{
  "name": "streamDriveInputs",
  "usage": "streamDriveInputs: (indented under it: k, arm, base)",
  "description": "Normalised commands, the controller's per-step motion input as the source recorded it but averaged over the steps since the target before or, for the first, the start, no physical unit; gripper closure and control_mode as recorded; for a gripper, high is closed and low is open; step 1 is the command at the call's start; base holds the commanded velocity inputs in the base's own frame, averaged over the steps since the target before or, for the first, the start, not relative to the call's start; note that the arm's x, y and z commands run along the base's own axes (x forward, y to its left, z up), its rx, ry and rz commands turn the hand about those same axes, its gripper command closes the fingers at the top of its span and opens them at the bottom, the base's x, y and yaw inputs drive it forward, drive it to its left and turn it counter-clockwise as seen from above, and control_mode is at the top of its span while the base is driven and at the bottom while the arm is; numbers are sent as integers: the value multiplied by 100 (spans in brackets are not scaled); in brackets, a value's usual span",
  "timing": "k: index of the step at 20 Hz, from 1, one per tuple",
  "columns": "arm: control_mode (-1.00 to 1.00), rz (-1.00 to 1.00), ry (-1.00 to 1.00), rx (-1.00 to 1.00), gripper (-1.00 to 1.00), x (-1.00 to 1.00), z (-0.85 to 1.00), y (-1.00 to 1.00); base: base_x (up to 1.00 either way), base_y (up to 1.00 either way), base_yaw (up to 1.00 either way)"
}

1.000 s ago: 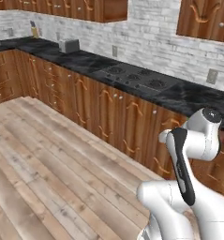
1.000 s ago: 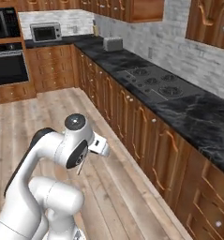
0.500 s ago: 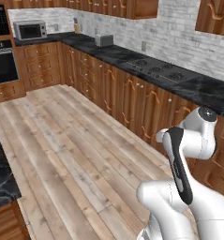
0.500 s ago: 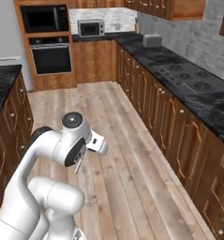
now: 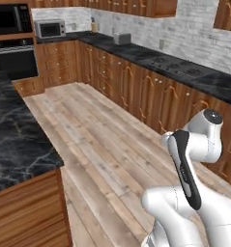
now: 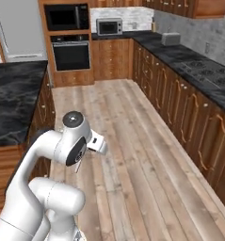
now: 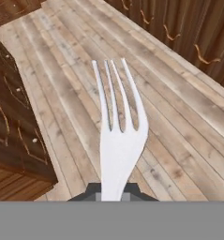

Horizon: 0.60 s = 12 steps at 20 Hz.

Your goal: Take the fork and place it on the left side of the plate. Then take the spoon and place it on the right side of the plate. Make sure they're directly next to the plate.

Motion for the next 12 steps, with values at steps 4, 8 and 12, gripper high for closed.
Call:
streamDriveInputs:
  k: [4,8,12]
  arm:
    - [100,0,0,0,100,0,0,0]
    - [100,0,0,0,100,0,0,0]
    - [100,0,0,0,100,0,0,0]
  base:
    - [-13,100,0]
    - [-26,100,0]
    - [-22,100,0]
